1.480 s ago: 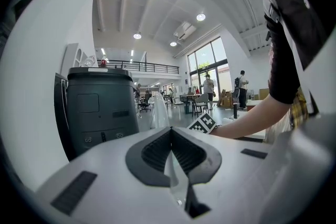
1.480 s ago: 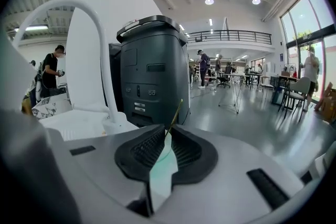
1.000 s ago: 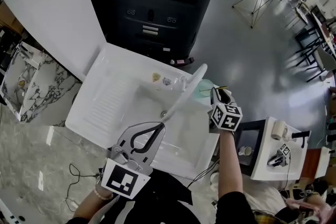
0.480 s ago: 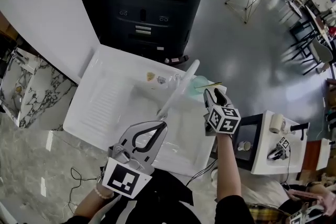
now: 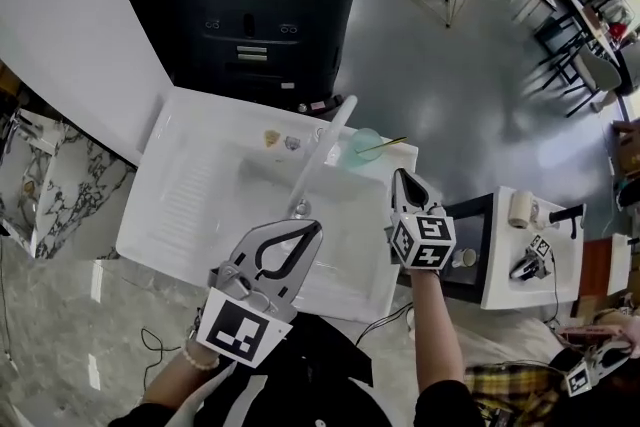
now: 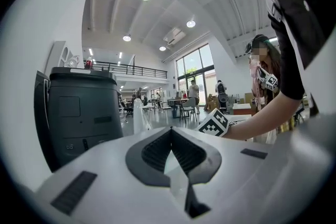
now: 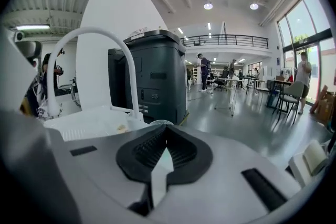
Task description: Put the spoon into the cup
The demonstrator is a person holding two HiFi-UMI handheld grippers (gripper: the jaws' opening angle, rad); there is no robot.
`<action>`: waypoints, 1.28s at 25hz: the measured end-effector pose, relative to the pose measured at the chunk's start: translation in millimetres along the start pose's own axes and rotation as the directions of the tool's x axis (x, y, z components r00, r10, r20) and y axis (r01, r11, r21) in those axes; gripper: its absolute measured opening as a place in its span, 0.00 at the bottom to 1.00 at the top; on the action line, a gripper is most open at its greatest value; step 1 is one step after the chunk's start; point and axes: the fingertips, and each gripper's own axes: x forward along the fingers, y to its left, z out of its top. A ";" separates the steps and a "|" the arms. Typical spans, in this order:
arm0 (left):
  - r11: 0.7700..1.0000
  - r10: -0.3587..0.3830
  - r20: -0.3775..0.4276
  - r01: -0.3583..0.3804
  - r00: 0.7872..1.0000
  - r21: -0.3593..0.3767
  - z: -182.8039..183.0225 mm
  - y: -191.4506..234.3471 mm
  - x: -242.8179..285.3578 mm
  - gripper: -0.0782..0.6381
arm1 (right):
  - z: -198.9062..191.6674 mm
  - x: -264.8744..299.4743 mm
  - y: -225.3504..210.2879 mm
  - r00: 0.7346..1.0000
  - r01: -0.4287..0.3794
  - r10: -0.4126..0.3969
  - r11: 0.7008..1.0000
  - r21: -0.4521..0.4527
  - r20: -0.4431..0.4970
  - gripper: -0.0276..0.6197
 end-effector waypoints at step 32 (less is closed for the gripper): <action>0.996 -0.075 -0.023 0.076 0.997 0.045 2.0 -16.0 11.6 0.10 | 50.5 -154.3 66.8 0.979 0.047 -0.031 0.996 -0.074 0.201 0.05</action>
